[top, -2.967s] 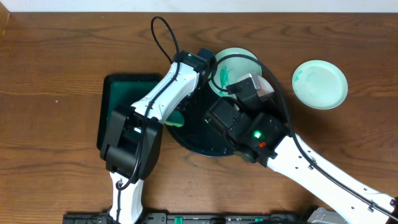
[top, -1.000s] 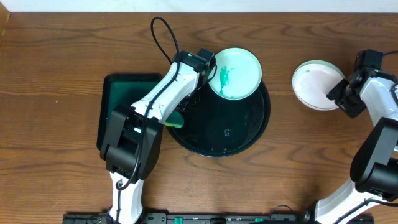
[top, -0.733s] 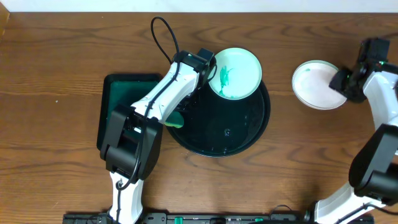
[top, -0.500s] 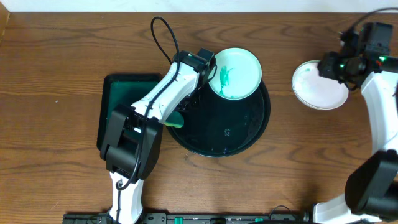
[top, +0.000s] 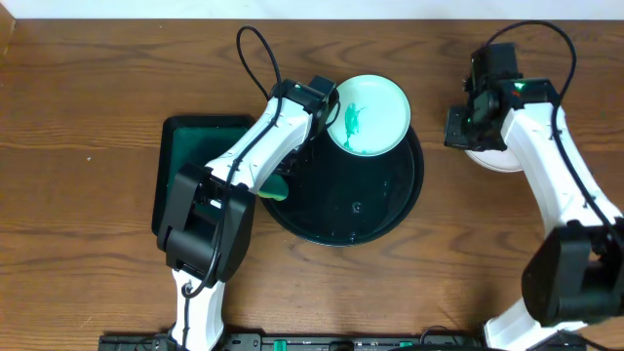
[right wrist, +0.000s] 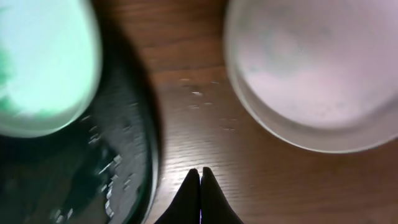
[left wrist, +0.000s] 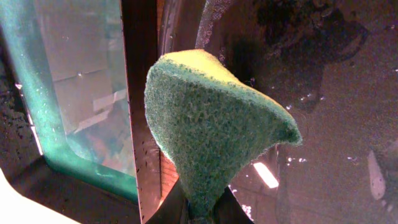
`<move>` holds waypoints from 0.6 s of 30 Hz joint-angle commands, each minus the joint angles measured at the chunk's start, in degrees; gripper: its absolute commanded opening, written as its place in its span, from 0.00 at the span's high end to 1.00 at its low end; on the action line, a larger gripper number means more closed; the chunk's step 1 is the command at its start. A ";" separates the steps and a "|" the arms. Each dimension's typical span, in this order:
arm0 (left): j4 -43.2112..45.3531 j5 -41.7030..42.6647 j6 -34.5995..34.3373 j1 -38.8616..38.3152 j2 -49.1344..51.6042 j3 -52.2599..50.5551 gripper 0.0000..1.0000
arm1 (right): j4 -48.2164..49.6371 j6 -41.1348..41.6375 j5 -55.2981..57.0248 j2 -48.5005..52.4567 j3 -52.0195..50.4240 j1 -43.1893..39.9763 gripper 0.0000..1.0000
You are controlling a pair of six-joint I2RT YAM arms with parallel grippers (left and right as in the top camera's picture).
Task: Clean dirty plates on tray and stack at the side
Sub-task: 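Release the white plate and raise the right gripper, then move the right gripper left toward the pale green plate on the tray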
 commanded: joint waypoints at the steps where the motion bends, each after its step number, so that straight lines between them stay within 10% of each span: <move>1: -0.37 -0.31 0.83 0.11 0.61 1.66 0.93 | -0.37 6.10 4.04 3.06 -0.46 -0.87 0.99; 18: -0.39 -0.31 0.83 0.11 0.61 1.66 0.93 | -1.22 9.44 5.55 8.92 -0.46 -7.50 0.99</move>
